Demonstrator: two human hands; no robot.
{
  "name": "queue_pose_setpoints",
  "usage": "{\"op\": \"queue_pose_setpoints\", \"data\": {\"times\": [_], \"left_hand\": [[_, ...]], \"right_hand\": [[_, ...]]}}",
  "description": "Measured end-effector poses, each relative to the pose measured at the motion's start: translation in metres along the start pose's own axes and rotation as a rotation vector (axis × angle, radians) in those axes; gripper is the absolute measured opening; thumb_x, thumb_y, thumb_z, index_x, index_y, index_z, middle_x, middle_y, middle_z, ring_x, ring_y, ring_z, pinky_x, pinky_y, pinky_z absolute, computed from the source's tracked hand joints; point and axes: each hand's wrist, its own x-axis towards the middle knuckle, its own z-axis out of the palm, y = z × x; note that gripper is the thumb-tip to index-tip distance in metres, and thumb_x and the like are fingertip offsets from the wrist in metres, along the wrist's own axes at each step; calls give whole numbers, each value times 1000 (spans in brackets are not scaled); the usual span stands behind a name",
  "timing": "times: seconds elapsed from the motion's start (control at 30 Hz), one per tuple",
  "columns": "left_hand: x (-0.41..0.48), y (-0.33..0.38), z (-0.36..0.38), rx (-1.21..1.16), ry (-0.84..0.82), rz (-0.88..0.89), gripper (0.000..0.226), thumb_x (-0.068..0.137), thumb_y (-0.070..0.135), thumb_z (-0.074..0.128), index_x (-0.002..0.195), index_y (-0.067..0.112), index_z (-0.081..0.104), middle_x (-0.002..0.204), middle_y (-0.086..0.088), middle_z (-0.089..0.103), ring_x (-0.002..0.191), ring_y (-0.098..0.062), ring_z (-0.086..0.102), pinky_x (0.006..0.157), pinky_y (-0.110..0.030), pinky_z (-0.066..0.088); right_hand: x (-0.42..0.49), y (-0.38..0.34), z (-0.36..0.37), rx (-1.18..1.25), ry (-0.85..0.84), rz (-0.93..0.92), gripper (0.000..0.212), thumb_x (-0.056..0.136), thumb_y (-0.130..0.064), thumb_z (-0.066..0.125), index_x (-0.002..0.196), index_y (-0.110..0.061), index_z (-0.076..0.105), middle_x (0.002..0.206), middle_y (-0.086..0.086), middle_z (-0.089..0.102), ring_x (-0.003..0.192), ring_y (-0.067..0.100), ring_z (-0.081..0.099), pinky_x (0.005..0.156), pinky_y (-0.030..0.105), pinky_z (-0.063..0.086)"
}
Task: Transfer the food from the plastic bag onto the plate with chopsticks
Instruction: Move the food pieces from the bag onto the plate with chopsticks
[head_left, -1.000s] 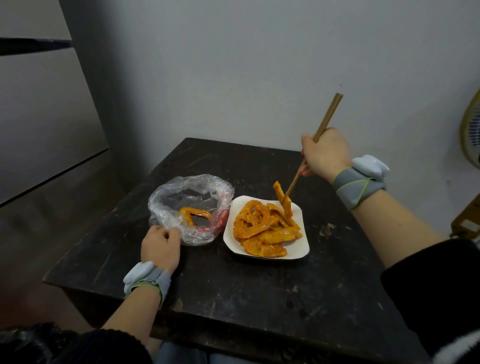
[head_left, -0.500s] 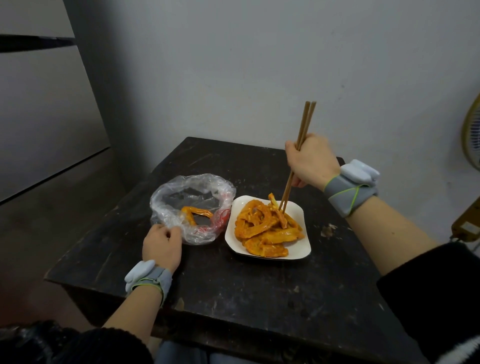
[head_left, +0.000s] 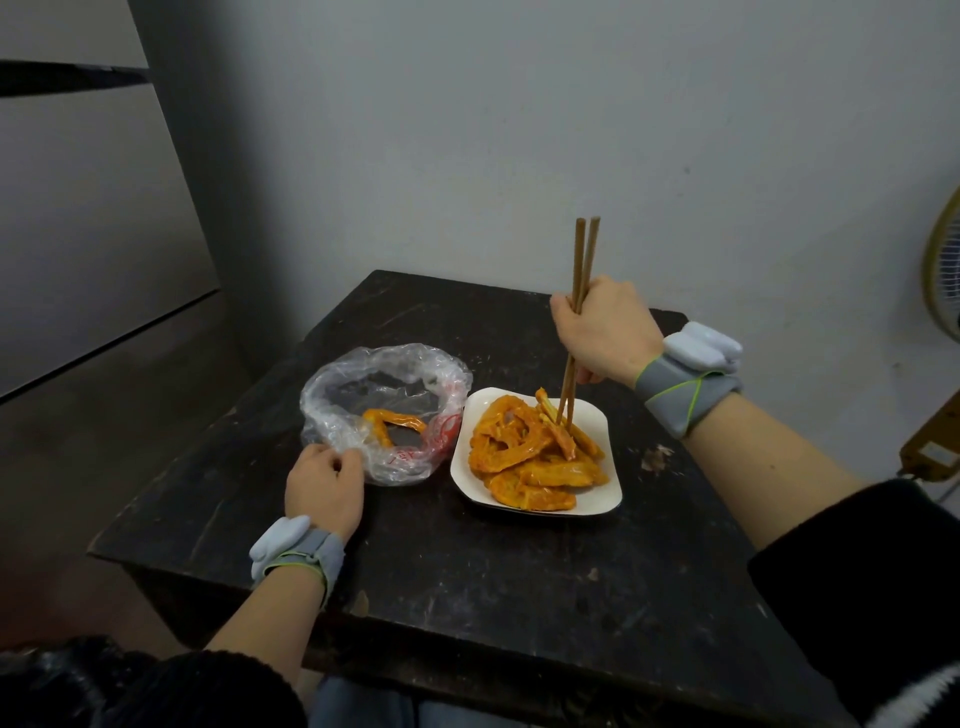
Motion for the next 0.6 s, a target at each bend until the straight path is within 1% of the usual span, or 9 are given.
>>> {"op": "queue_pose_setpoints", "data": {"times": [0.07,0.17,0.23,0.33,0.47,0.6], "left_hand": [[1,0,0,1,-1,0,36,90,21,47,66,-4,57,85,-12,52,67,-24,48,61,-32,33],[3,-2,2,4,-1,-2,35,89,21,47,61,2,54,84,-11,51,64,-19,45,59,-30,29],[3,-3,2,7,1,-6,36,89,22,47,59,4,52,84,-10,51,62,-18,44,58,-30,29],[3,-3,2,4,9,-8,36,89,22,47,58,3,52,84,-10,51,63,-20,45,59,-30,30],[2,-3,2,-3,10,-5,36,89,22,47,57,6,51,83,-10,51,63,-19,45,60,-29,29],[2,-3,2,0,14,-5,36,89,21,48,60,1,54,85,-10,51,63,-18,44,57,-30,28]], "right_hand": [[-1,0,-1,11,9,15,35,97,-39,45,68,-20,47,78,16,68,71,34,69,71,50,59],[4,-1,-7,66,83,41,39,89,-46,42,72,-13,54,73,18,68,68,40,68,66,53,58],[8,-1,-8,90,130,32,45,88,-46,39,68,-9,56,68,21,66,66,42,67,65,55,57],[9,0,-4,119,125,25,51,89,-46,39,67,-4,58,61,18,66,62,40,67,64,54,58],[9,4,4,114,126,43,50,90,-45,38,69,-5,59,66,20,65,64,42,66,65,54,58],[9,4,6,95,119,46,46,90,-45,38,71,-8,58,70,21,66,65,42,66,66,52,58]]}}
